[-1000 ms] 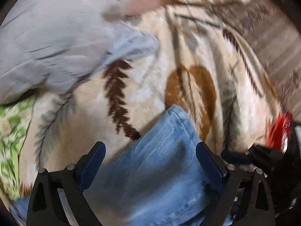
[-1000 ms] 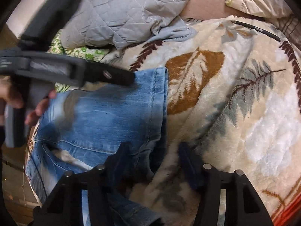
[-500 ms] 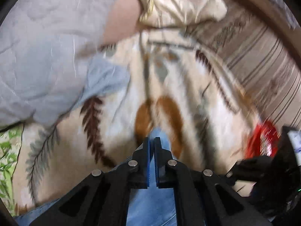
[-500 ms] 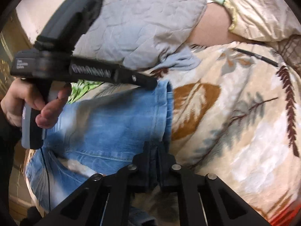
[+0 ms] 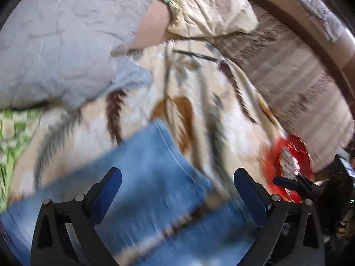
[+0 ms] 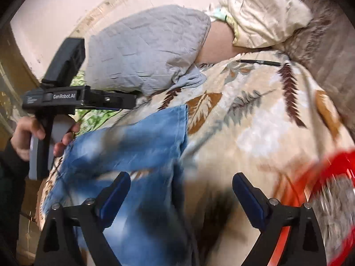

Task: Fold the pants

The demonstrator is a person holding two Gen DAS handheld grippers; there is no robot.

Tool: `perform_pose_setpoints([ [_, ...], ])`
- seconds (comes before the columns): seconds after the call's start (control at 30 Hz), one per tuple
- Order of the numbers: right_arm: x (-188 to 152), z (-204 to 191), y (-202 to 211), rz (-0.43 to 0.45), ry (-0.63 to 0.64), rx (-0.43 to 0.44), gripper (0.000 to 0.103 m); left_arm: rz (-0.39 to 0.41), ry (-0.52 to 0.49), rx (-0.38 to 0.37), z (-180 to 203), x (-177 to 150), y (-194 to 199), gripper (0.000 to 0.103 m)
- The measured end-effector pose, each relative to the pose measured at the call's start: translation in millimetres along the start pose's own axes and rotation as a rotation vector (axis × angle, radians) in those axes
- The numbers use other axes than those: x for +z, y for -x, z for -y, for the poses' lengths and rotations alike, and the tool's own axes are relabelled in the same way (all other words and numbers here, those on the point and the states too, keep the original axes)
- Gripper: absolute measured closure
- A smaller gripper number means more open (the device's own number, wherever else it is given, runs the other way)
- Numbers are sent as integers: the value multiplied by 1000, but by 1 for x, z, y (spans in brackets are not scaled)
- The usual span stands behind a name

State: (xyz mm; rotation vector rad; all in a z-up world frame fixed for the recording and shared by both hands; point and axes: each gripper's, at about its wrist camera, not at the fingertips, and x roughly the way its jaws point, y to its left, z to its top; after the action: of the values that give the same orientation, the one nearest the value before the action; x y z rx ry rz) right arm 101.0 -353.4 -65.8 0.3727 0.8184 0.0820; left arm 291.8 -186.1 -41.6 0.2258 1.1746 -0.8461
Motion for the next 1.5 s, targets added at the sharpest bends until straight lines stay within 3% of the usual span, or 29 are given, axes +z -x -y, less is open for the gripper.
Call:
perform_pose_setpoints([
  [0.13,-47,-9,33,5,-23,-41,8,23,-48,23,17,-38,32,2],
  [0.2,-67,-11,39,-9,-47,-14,8,36,-38,50,20,-59,51,2],
  [0.37,-84,-24,58,2,-41,4,8,80,2,97,7,-110,98,2],
  [0.47,-78,-34,62,25,-16,17,8,89,72,126,-20,-141,122,2],
  [0.73,-49,-64,47,-21,62,17,8,120,326,140,-102,-208,170,1],
  [0.83,-32,-70,39,-24,67,12,8,113,349,189,-118,-221,176,1],
  [0.97,4,-69,25,-46,58,14,8,125,299,210,-124,-212,174,1],
  [1.2,75,-47,-22,-138,-39,27,8,90,49,238,-110,-158,138,1],
  [1.33,106,-29,-73,-226,-96,75,8,52,-107,261,-98,-118,100,1],
  [1.5,129,-11,-143,-339,-118,58,8,-11,-242,284,-101,-75,44,1],
])
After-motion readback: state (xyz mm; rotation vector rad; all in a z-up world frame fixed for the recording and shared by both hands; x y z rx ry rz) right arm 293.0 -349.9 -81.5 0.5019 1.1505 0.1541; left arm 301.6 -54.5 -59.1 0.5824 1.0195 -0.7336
